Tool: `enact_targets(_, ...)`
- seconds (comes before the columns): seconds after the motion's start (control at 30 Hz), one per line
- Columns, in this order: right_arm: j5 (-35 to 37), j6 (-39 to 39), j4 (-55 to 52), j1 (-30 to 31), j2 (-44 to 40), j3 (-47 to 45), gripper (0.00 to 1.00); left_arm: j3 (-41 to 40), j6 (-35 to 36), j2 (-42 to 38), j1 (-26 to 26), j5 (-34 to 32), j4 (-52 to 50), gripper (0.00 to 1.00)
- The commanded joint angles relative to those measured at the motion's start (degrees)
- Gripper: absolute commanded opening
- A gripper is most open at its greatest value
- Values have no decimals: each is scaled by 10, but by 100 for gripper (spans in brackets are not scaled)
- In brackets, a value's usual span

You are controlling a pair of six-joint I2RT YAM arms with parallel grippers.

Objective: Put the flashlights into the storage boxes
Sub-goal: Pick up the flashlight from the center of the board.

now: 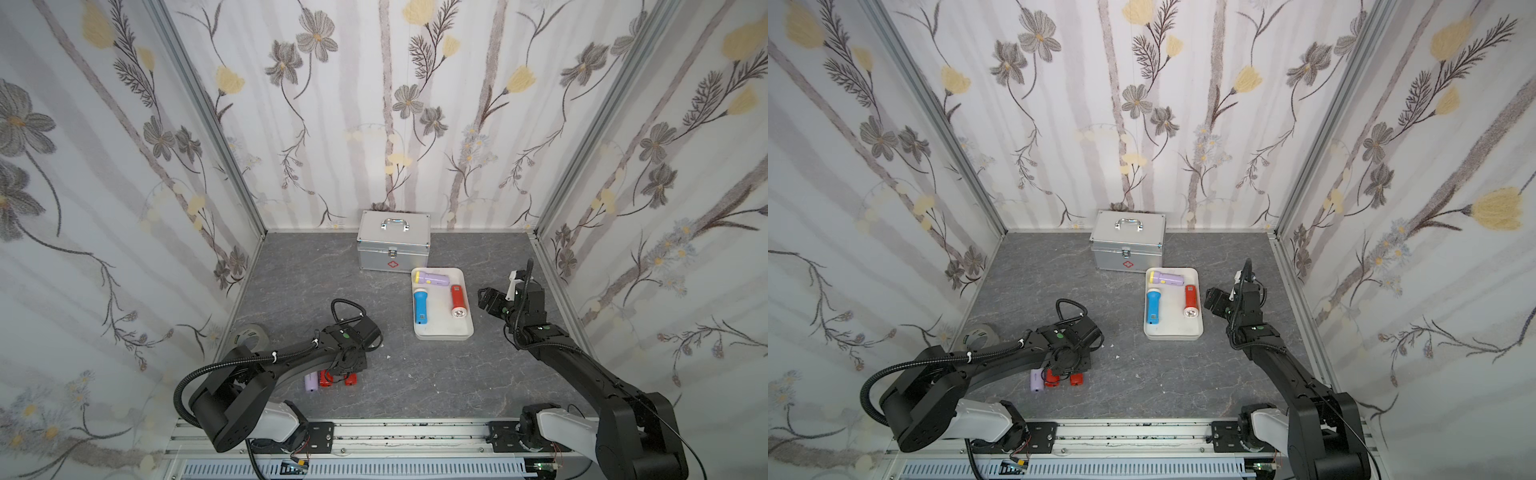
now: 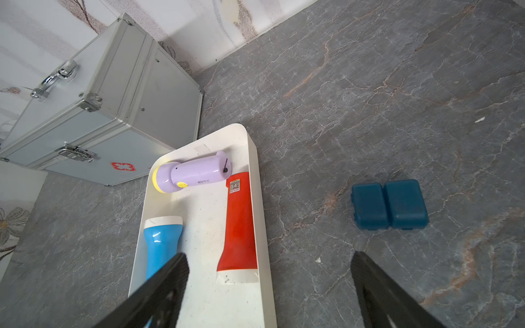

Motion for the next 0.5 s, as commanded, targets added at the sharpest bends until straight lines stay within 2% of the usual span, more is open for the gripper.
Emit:
enact_targets(0.0,14,-8,2,-1,-5,5,90,39,10,-15,-2,-8,-31,26)
enact_targets(0.13,18,-9,3,-4,-10,-1,91,132,37,-35,-7,-16,-82,27)
enact_targets(0.23,18,-7,8,-8,-12,-8,91,212,62,-17,-8,-15,-92,28)
enact_targets(0.37,15,-8,8,-16,-15,-14,91,322,93,59,-8,-9,-94,28)
enact_targets(0.47,14,-10,3,-22,-23,-16,91,424,110,146,-12,11,-97,27)
